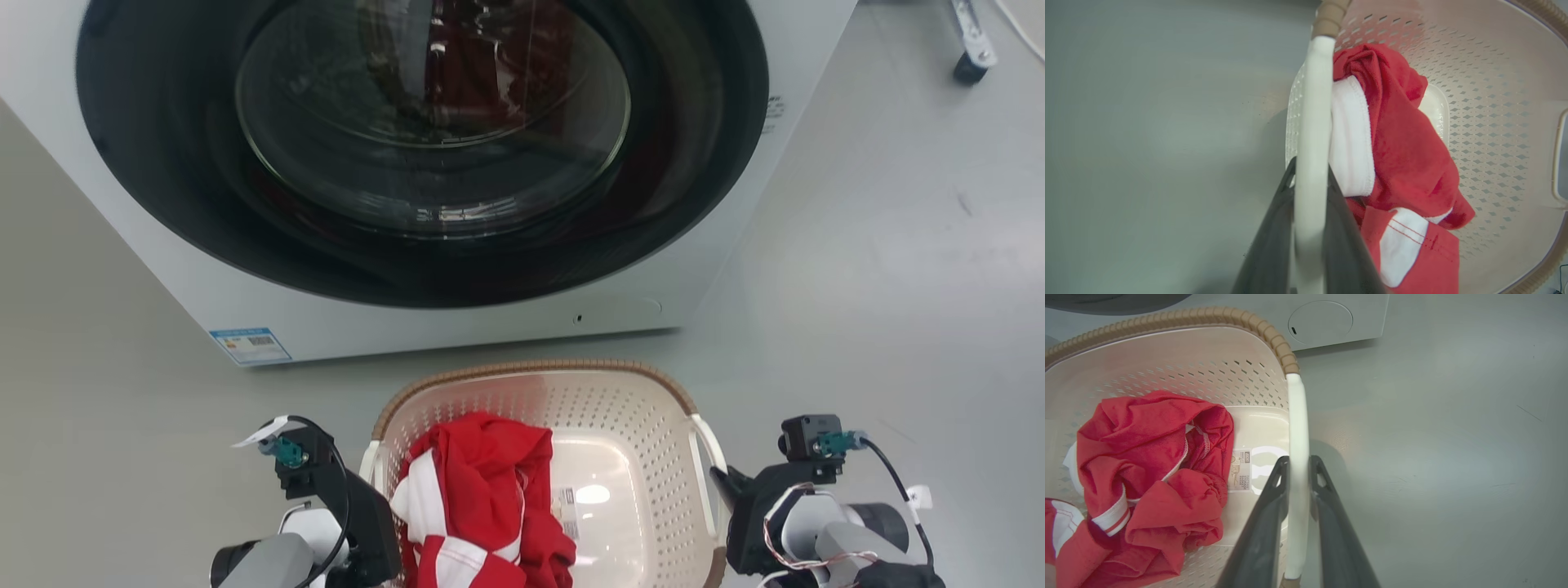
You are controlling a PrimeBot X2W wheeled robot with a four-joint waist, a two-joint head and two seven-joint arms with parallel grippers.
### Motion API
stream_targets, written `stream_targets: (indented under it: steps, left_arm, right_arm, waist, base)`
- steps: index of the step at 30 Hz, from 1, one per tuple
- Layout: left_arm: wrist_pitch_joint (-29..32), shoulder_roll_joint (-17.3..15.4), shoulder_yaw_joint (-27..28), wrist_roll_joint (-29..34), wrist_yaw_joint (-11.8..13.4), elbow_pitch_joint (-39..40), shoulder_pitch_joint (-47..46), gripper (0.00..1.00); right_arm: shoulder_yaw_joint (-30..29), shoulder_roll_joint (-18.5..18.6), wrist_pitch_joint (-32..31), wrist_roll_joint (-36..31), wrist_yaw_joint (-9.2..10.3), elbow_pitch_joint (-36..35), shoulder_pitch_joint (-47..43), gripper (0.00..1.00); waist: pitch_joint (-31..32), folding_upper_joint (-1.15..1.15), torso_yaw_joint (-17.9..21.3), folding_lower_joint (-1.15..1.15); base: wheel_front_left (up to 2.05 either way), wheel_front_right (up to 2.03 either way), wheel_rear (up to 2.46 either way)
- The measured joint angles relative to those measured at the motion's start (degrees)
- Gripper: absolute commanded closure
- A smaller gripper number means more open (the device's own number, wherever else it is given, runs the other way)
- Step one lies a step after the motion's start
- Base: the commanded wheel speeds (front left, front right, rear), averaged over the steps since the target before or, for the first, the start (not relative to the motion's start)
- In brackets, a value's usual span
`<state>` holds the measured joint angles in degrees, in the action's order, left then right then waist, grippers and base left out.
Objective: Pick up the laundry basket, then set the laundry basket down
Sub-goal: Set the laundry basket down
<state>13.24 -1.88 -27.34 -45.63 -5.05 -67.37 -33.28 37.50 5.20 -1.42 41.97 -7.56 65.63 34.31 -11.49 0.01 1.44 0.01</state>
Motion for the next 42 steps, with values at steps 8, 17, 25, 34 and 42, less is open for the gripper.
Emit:
stream_targets:
  steps: [8, 17, 25, 34, 42]
  left_arm:
    - [-2.83, 0.00, -0.21, 0.41, 0.02, 0.25, -2.98, 1.00]
    - [-6.26, -0.29, -0.23, 1.08, 0.10, 0.21, -6.58, 1.00]
    - [-9.29, -0.37, -0.38, 2.52, 0.35, 0.21, -9.27, 1.00]
    - [-11.41, -0.32, -0.68, 2.96, 0.47, -0.22, -11.20, 1.00]
    - [-13.50, -0.32, -1.02, 3.52, 0.47, -0.66, -12.57, 1.00]
  right_arm:
    - [0.55, 0.42, 2.04, -1.19, 0.00, -0.12, 3.55, 1.00]
    - [1.21, 0.52, 4.10, -1.71, 0.01, -0.29, 6.93, 1.00]
    - [1.70, 0.81, 6.09, -2.32, 0.02, -0.51, 10.11, 1.00]
    - [2.87, 1.27, 7.92, -2.78, 0.07, -0.66, 11.88, 1.00]
    - [3.58, 1.54, 10.18, -3.13, 0.07, -0.81, 13.44, 1.00]
  waist:
    - [-5.87, 0.00, 0.08, 0.00]
    - [-12.56, 0.00, 0.08, 0.00]
    - [-18.49, 0.00, 0.08, -0.01]
    - [-23.46, 0.00, -0.16, 0.00]
    - [-27.15, 0.00, -0.54, -0.01]
  base:
    - [0.00, 0.00, 0.00]
    - [0.00, 0.00, 0.00]
    - [0.00, 0.00, 0.00]
    - [0.00, 0.00, 0.00]
    - [0.00, 0.00, 0.00]
